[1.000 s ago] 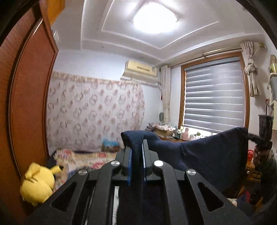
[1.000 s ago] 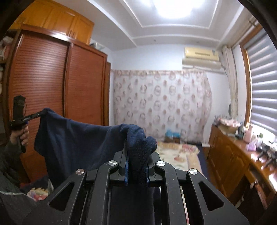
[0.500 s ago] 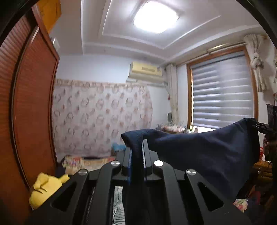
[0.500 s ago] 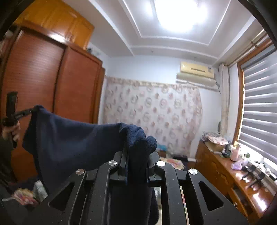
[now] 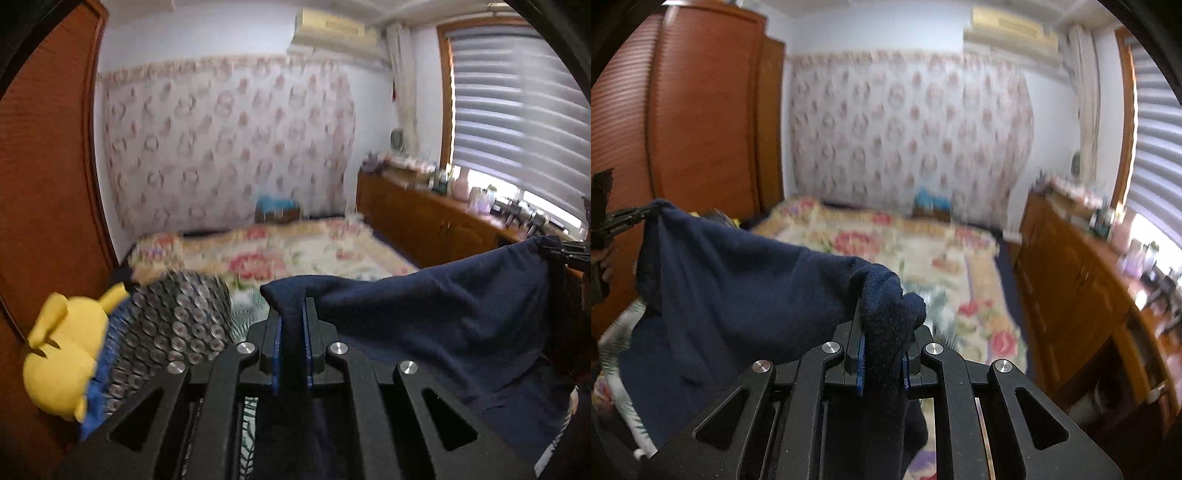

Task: Fold small clothes
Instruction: 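Raise the navy T-shirt by its hem with both tools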

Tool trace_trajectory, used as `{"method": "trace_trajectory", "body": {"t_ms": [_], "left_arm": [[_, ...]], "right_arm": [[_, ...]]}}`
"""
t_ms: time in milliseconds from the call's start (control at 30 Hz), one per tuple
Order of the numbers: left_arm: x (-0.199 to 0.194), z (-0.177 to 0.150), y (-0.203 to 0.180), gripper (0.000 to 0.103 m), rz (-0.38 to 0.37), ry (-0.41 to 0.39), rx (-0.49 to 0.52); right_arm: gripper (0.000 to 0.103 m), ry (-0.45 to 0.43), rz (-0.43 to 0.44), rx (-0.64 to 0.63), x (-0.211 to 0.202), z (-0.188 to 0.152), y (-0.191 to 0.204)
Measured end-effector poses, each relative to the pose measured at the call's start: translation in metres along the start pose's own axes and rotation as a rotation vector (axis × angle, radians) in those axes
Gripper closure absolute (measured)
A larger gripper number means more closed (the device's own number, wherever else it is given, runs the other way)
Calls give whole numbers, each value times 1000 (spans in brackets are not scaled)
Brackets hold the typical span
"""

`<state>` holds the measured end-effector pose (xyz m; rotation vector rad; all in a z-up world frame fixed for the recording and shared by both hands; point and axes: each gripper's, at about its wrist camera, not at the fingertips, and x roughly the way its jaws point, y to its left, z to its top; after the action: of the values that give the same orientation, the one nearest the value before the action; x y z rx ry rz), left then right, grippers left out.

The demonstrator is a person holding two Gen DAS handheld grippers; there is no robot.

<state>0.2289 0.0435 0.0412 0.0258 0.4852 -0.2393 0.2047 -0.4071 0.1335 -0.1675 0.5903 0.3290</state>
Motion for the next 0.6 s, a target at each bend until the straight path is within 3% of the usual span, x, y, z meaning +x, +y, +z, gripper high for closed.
{"method": "trace_trajectory", "body": {"t_ms": [167,600], "left_arm": [[35,-7,-11,96,17,62,19],[91,-8,-11,92,8,206,12]], "right_arm": [[92,95,4,42,70,-25,-24],[90,193,6,105,146,-34,-48]]}}
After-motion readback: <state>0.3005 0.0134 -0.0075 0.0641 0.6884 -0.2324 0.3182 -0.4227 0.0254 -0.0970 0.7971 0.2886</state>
